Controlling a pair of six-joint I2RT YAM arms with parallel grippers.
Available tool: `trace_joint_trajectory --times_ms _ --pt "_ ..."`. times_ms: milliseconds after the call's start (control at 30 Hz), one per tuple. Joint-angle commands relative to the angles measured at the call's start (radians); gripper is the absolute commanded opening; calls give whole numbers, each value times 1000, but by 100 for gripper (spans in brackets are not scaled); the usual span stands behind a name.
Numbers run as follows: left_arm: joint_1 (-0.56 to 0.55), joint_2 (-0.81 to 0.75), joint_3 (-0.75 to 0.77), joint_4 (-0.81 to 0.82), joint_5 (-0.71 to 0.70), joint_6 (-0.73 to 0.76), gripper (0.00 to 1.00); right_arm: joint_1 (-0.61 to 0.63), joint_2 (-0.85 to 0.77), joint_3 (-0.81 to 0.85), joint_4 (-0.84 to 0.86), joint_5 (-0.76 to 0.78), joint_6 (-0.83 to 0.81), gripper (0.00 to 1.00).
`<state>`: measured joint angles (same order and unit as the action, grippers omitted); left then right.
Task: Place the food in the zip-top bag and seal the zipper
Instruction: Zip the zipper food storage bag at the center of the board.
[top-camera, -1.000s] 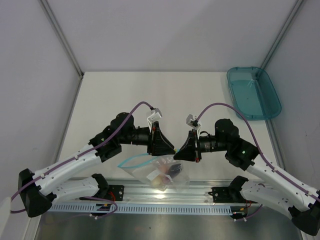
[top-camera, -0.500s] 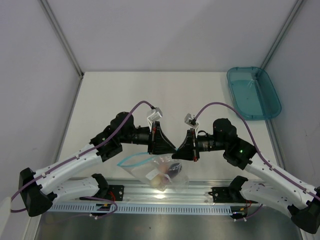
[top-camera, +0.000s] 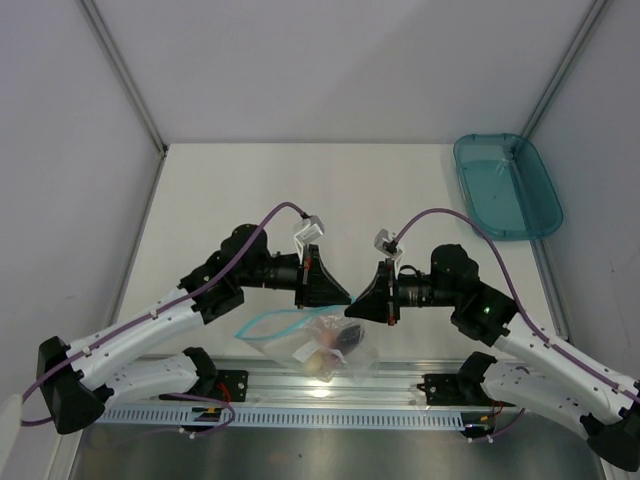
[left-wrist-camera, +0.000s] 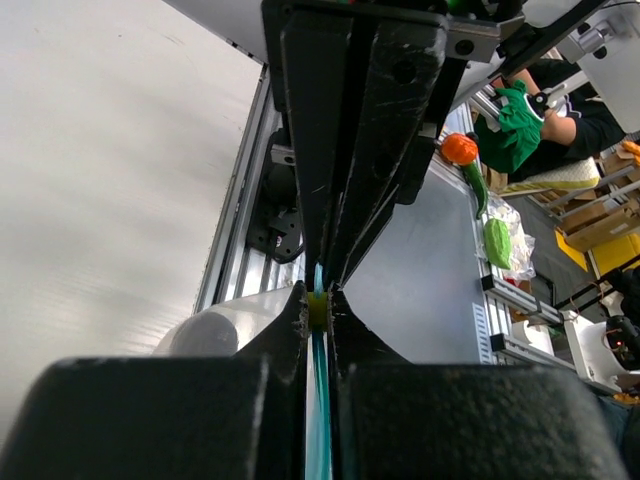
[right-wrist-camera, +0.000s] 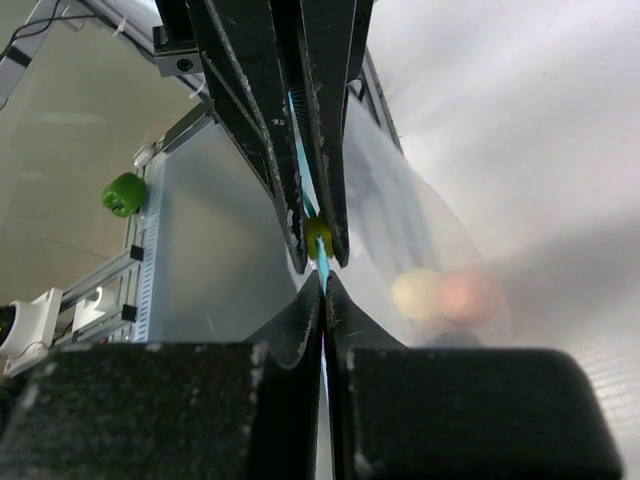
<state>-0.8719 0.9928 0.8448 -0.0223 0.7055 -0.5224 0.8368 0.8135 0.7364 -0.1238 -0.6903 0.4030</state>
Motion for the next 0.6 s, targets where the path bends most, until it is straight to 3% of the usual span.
trace_joint_trajectory --times_ms 0,233,567 --pt "5 -17 30 -86 -6 31 1 7 -60 -15 87 115 26 0" --pt "11 -7 59 -172 -6 76 1 7 -91 -42 112 196 83 0" --pt "14 -17 46 -117 95 32 1 12 -82 -35 127 227 51 0"
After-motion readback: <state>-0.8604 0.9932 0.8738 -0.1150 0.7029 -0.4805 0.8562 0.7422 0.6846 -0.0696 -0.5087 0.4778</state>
